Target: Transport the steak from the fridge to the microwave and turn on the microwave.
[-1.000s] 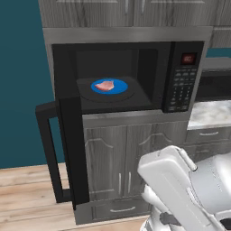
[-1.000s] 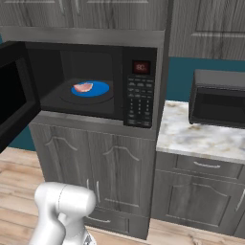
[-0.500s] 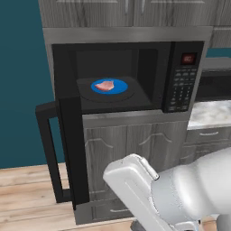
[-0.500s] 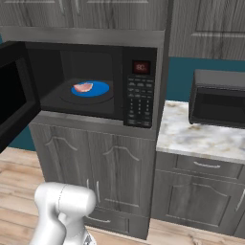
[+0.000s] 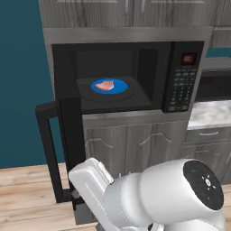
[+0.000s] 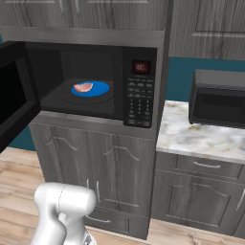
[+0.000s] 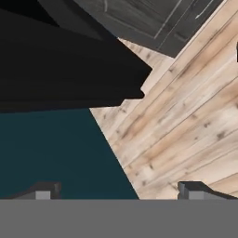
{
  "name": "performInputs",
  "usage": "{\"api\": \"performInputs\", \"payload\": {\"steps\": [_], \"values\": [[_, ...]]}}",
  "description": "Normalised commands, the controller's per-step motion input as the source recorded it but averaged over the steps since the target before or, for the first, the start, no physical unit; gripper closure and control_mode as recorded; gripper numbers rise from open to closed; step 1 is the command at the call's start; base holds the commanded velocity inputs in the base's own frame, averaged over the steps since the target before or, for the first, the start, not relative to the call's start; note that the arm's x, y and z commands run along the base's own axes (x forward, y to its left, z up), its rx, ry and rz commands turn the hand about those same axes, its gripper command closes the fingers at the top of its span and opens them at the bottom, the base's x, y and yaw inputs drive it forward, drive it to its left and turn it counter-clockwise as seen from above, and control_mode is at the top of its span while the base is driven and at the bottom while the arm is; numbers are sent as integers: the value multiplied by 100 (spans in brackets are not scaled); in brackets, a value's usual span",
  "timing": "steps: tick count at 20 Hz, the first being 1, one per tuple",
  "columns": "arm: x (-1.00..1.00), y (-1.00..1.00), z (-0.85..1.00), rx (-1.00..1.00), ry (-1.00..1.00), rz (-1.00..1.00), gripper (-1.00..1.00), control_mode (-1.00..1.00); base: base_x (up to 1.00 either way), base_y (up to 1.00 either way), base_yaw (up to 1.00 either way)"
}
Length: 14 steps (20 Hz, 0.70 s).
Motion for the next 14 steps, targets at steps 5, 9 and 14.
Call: {"api": "performInputs", "payload": {"steps": [5, 9, 14], "values": [[31, 36, -28, 0, 0, -10, -100, -100, 0, 0, 0], [35, 36, -26, 0, -2, -7, -100, -100, 0, 0, 0], [31, 36, -15, 0, -10, -4, -100, -100, 0, 0, 0]]}}
